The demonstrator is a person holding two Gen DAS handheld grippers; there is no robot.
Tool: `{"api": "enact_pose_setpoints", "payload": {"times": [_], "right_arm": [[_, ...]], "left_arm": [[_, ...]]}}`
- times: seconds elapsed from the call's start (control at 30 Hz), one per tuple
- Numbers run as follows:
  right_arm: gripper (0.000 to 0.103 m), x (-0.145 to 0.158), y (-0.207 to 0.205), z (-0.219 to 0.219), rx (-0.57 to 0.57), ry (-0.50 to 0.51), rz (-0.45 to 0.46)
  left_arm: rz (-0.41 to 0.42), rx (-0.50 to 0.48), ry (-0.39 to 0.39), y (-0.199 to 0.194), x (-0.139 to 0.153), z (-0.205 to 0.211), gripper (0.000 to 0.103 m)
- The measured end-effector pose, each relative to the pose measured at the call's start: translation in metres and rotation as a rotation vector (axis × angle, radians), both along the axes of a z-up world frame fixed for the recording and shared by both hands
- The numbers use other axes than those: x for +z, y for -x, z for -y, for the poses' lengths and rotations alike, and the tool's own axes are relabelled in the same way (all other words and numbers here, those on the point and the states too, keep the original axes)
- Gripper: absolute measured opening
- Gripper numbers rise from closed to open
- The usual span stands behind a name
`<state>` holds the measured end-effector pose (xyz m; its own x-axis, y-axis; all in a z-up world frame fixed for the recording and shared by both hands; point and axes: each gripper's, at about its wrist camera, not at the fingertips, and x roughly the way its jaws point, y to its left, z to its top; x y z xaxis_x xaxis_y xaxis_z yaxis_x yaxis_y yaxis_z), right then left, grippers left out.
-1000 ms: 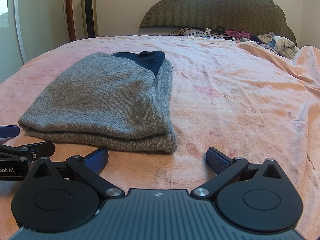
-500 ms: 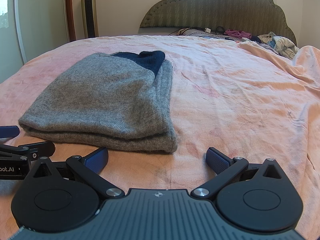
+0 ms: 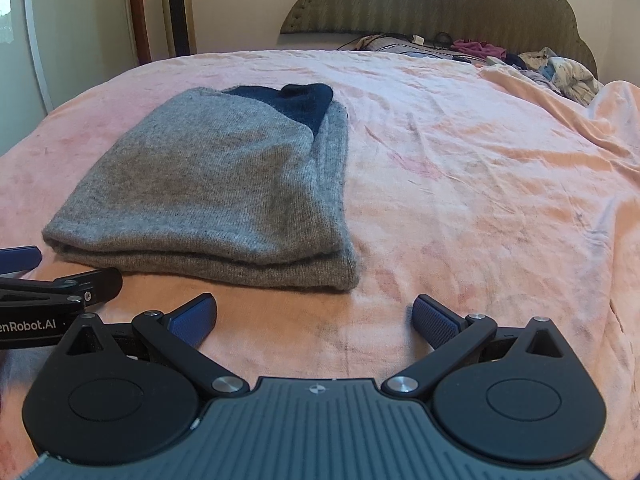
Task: Fold small clothes
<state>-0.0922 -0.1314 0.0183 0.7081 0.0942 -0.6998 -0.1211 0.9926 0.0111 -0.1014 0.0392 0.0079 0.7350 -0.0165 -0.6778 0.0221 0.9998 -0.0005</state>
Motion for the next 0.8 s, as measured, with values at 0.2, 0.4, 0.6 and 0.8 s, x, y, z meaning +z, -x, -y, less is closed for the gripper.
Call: {"api": "enact_pose_setpoints", "payload": {"times": [0.2,0.4,0.6,0.8], "right_arm": [[0.103,-0.0009,0.0015,0.0005,-0.002,-0.002,0.013],[0.103,-0.0008,0.0028,0.0014,-0.001,-0.003,0.017],[0.103,-0.0009,0.0025,0.0017,0.0,-0.003,0.017],[0.103,-0.0009,0.0026,0.0017,0.0,-0.003,0.017]], "left_arm": [[0.01,-0.016,0.01,0.0035,-0.0003,-0.0028,0.103],[0.013,-0.017,0.011,0.0039,-0.0005,-0.0026,0.103],[0.013,-0.017,0.011,0.0041,-0.0005,-0.0028,0.103],[0.013,-0.017,0.011,0.0041,-0.0005,-0.0029,0.103]]}}
